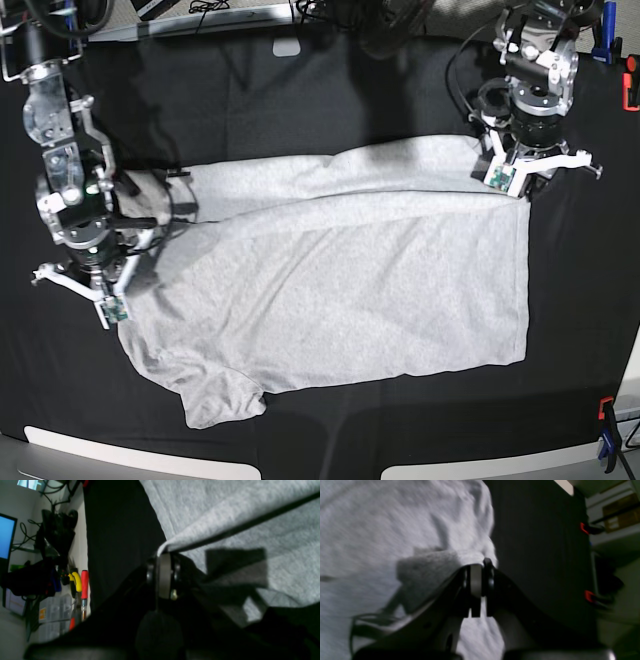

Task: Layout the t-shirt on the table in an organized manner, then fold the t-shirt properly
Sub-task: 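Grasp the sleeve fabric with the right gripper and pull it inward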

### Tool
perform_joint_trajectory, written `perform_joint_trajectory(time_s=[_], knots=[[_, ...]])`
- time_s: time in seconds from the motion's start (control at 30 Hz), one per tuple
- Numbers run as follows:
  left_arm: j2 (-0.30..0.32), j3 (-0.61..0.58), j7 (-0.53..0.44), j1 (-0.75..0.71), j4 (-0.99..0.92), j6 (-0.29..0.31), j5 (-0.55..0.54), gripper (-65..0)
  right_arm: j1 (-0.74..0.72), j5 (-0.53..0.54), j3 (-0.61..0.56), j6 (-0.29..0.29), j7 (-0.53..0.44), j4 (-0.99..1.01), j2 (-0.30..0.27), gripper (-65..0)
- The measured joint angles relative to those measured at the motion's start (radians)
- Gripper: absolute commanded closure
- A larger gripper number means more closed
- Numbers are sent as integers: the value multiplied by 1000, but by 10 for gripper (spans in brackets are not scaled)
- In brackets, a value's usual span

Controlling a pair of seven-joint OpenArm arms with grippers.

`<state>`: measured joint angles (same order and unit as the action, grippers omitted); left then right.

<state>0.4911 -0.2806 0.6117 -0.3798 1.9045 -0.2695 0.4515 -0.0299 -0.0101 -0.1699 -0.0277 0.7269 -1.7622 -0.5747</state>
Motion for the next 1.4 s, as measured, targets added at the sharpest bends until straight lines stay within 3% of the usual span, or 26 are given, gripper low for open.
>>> perform_joint_trajectory(time_s=[0.13, 0.37, 0.6, 0.7, 0.77, 0.83, 0.9, 0.97, 1.0, 1.07, 1.13, 1.2, 1.3, 1.4], knots=[[-1, 0, -118, 11, -19, 0, 0, 0, -18, -3, 0, -3, -21, 0, 51, 0], [-36, 0, -112, 138, -220, -1, -37, 0, -114, -3, 2, -3, -29, 87, 86, 0], [-40, 0, -119, 145, -283, -1, -48, 0, -195, -5, 3, 0, -23, 267, 148, 0], [-39, 0, -145, 145, -286, -1, -48, 0, -232, -8, 2, -3, -77, 325, 177, -222], [-40, 0, -146, 145, -286, -1, -48, -64, -251, -43, 2, -2, -121, 351, 182, -326], [-40, 0, -148, 145, -286, -1, -48, -115, -264, -81, 2, 1, -138, 363, 185, -350], [-40, 0, -148, 145, -286, -1, -52, -121, -278, -83, 2, 1, -124, 367, 188, -349], [-40, 0, -149, 145, -286, -1, -52, -121, -292, -68, 3, -3, -20, 366, 194, -349], [-40, 0, -148, 145, -286, -1, -53, -121, -296, -71, 3, -66, 17, 367, 195, -349], [-39, 0, -148, 145, -286, -1, -53, -121, -289, -98, 3, -251, 21, 361, 192, -348], [-40, 0, -148, 145, -286, -1, -55, -121, -264, -58, 2, -373, 21, 333, 185, -344], [-42, 0, -148, 145, -286, -1, -56, -121, -229, 26, -5, -416, 21, 285, 153, -342], [-42, 0, -148, 145, -286, -3, -54, -143, -174, 58, -4, -476, 35, 203, 96, -342], [-42, 0, -148, 145, -286, -4, -56, -229, -101, 168, -3, -601, 83, 103, 20, -342]])
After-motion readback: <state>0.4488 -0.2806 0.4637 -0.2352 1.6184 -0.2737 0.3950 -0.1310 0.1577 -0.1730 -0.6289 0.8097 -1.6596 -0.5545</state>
